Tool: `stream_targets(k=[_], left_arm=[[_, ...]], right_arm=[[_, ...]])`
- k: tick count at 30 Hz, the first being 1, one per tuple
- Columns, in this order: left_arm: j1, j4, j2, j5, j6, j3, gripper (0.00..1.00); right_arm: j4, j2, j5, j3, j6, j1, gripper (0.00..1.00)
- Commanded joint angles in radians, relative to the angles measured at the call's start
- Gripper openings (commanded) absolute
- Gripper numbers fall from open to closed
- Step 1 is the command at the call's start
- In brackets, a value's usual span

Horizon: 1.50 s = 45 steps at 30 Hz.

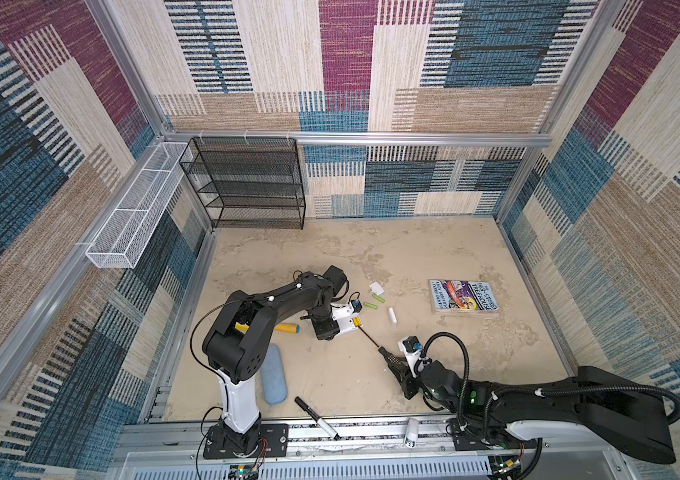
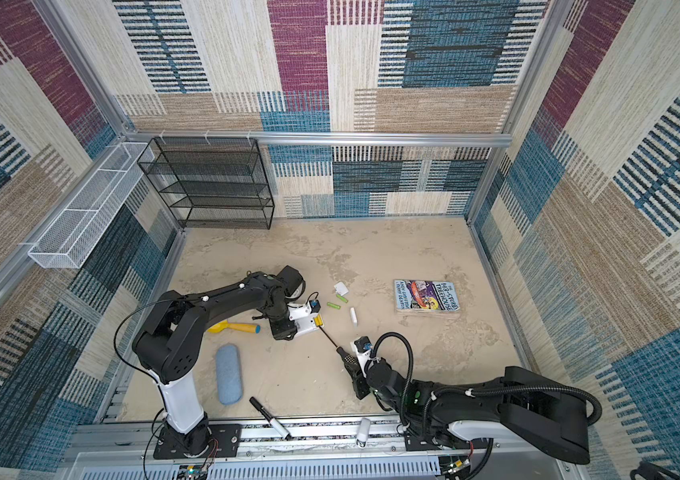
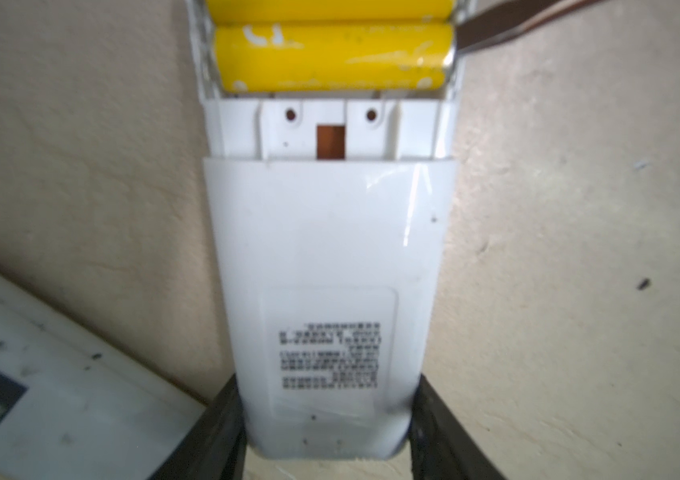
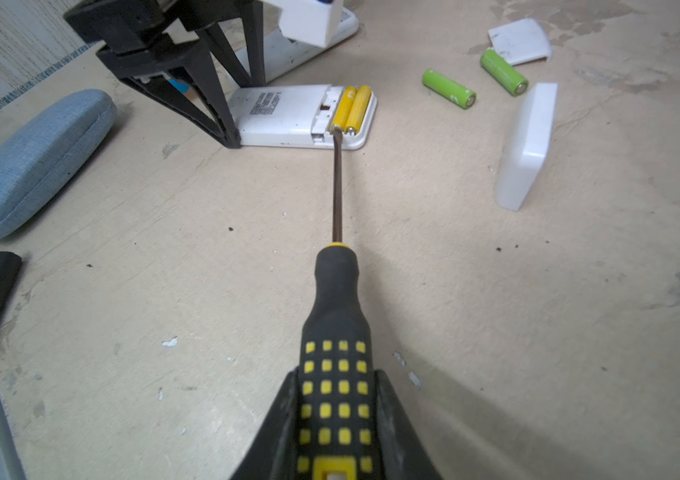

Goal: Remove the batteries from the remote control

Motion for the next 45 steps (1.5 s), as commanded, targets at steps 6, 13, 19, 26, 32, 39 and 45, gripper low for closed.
stream_targets(k=[6, 13, 19, 26, 32, 39, 45], left_arm=[[-0.001, -0.139, 0.022, 0.031, 0.016, -0.018, 0.51], [-0.001, -0.140, 0.022, 0.038, 0.016, -0.017, 0.51], [-0.001, -0.141, 0.025, 0.060, 0.014, -0.011, 0.51], [-0.003, -0.144, 0.024, 0.082, 0.009, -0.006, 0.51], [-0.004, -0.151, 0.026, 0.081, 0.009, -0.007, 0.51], [-0.004, -0.155, 0.037, 0.091, 0.010, 0.000, 0.51], [-0.004, -0.160, 0.036, 0.086, 0.012, -0.003, 0.51]], right_arm=[[0.072, -0.019, 0.108, 0.015, 0.006, -0.001, 0.00], [0.092, -0.011, 0.088, 0.010, -0.003, -0.001, 0.00], [0.161, 0.105, 0.066, 0.011, -0.047, 0.002, 0.00], [0.251, 0.259, 0.099, 0.039, -0.109, 0.038, 0.00], [0.295, 0.328, 0.123, 0.052, -0.108, 0.045, 0.00], [0.366, 0.354, 0.136, 0.044, -0.136, 0.047, 0.00], [0.399, 0.367, 0.160, 0.047, -0.140, 0.051, 0.00]])
